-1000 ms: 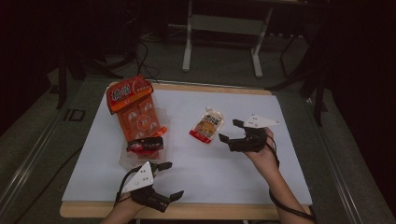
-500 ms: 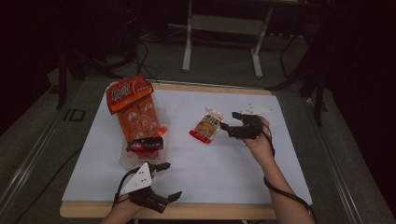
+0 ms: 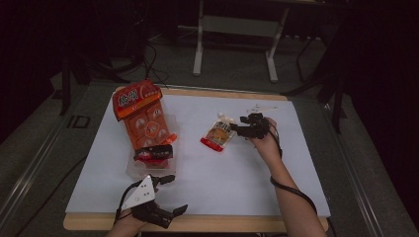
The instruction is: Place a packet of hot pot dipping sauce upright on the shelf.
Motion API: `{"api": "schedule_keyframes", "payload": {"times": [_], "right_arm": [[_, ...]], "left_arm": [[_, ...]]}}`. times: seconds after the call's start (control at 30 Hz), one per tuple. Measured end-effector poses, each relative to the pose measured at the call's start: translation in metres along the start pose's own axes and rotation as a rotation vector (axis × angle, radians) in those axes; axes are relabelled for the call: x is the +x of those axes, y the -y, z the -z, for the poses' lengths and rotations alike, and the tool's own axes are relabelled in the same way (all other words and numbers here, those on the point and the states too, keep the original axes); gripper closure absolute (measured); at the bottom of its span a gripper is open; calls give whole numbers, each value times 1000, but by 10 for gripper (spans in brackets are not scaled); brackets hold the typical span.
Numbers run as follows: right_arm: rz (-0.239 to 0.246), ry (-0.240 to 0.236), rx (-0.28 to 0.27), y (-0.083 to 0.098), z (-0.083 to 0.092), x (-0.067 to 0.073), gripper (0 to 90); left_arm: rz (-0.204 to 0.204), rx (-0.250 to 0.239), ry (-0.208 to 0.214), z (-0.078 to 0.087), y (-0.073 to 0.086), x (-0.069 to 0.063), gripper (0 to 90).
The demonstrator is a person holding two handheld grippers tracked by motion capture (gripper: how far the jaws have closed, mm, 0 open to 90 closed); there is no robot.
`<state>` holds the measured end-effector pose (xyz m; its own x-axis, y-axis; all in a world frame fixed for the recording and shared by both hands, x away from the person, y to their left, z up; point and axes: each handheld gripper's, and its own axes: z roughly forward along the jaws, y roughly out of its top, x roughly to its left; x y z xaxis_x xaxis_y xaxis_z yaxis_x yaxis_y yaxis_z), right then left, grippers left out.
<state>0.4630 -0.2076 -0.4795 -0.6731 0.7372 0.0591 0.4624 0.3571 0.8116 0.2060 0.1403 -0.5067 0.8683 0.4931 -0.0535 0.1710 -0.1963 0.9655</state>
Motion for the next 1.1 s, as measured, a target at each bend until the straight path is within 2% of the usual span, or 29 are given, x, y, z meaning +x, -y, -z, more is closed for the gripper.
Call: {"api": "schedule_keyframes", "payload": {"times": [0.1,0.37,0.57,0.6,0.7,0.9,1.0,1.1], "right_arm": [[-24,9,26,0,-9,-5,449],[5,86,60,3,-28,-11,484],[-11,101,69,4,-39,-17,487],[-12,121,78,5,-43,-20,488],[-21,136,89,7,-48,-23,493],[-43,139,111,11,-58,-28,493],[-8,152,142,15,-65,-26,493],[-56,130,132,16,-67,-30,493]], "left_arm": [[2,1,-5,2,1,-1,45],[11,-3,-23,9,3,-2,45],[19,-4,-35,14,5,-3,45],[22,-3,-37,15,6,-3,45],[37,-6,-44,18,8,-3,45],[46,-16,-64,24,9,-3,54],[51,-12,-70,26,10,-3,54],[54,-6,-70,27,11,-3,54]]}}
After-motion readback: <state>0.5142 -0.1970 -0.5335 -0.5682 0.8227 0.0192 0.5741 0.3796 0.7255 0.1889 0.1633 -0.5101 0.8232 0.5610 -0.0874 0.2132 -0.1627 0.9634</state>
